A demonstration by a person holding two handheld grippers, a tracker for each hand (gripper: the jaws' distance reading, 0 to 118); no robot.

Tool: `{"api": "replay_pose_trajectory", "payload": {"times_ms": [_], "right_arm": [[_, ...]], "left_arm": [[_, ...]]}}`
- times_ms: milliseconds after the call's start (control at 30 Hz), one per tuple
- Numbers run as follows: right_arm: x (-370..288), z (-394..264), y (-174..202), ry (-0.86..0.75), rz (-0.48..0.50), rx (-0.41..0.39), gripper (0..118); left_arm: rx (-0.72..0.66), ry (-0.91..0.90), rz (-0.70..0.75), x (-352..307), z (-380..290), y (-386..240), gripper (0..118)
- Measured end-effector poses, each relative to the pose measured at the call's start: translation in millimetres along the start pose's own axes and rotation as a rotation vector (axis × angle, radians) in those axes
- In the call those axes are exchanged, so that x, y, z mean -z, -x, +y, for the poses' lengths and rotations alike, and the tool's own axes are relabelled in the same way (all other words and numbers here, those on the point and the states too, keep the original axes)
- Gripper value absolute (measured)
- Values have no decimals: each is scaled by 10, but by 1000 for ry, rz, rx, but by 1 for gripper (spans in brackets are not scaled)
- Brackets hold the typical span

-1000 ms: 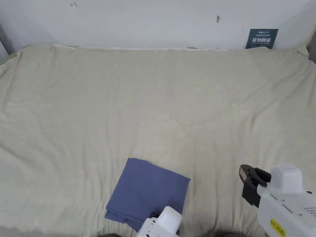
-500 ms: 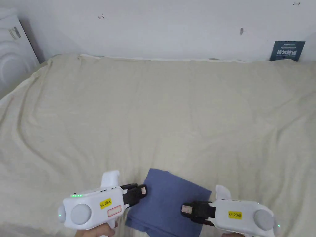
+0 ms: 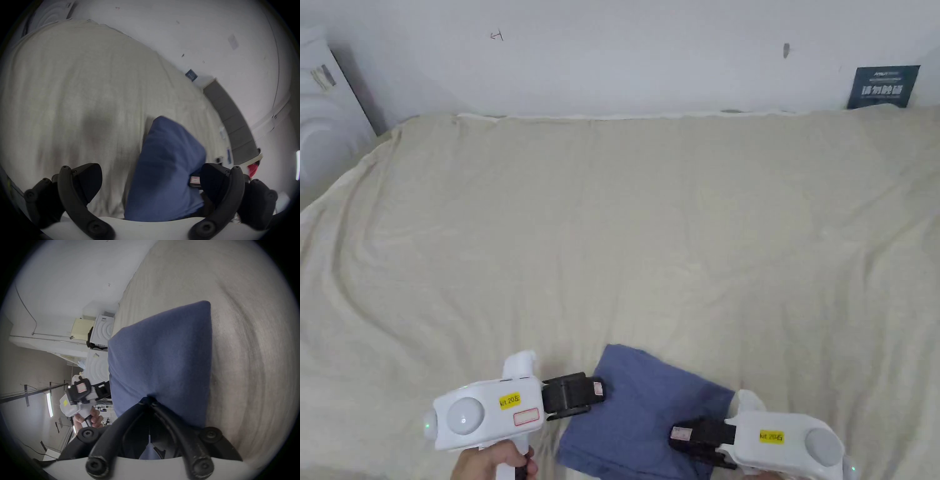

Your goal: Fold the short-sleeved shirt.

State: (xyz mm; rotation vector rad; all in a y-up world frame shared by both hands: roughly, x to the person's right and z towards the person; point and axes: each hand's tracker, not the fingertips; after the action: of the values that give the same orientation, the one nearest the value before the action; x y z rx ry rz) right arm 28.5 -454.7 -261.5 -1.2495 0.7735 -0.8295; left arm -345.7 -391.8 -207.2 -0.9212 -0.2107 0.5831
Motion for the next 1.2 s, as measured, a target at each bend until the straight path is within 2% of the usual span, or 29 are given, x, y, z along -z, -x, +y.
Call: {"api": "replay_pose_trajectory", "payload": {"times_ms": [133, 167, 200, 267, 300, 333, 367, 433, 500, 567, 667, 800, 900, 1100, 1200], "right_arm": [[7, -42, -66, -19, 26, 8, 0], [11, -58, -62, -28, 28, 3, 0], [10, -81, -56, -38, 28, 0, 0], [2, -138, 2, -57, 18, -4, 0], [-1, -150, 32, -66, 7, -14, 0], [-4, -162, 65, -72, -10, -33, 0], [-18, -177, 118, -80, -30, -59, 0], [-51, -214, 218, -92, -78, -102, 0], [-128, -238, 324, -117, -121, -166, 0], [-258, -258, 418, -188, -109, -212, 0], [-427, -201, 518, -253, -38, -212, 0], [-464, -84, 736, -274, -87, -279, 0], [-401, 1, 896, -269, -116, -357, 0], [-329, 66, 1114, -264, -131, -401, 0], [-354, 51, 1138, -271, -129, -405, 0]], "left_arm": [[66, 46, 122, 159, -138, -177, 115], [118, 10, 174, 185, -190, -301, 104], [158, -1, 218, 65, -235, -441, 83], [307, 0, 328, 121, -408, -699, 65], [341, -8, 320, 61, -446, -778, 26], [352, -19, 287, -27, -466, -799, 16], [290, -13, 143, -63, -481, -795, 16], [244, -37, 184, -116, -514, -862, 16], [281, -55, 175, -271, -409, -848, 16], [326, -88, 201, -432, -278, -839, 16], [391, -134, 287, -666, 6, -741, 16], [446, -180, 439, -931, 577, -179, 16], [430, -169, 532, -1128, 1052, 376, 16], [421, -145, 788, -1594, 1809, 1432, 16], [351, -119, 886, -1681, 1938, 1763, 16]]}}
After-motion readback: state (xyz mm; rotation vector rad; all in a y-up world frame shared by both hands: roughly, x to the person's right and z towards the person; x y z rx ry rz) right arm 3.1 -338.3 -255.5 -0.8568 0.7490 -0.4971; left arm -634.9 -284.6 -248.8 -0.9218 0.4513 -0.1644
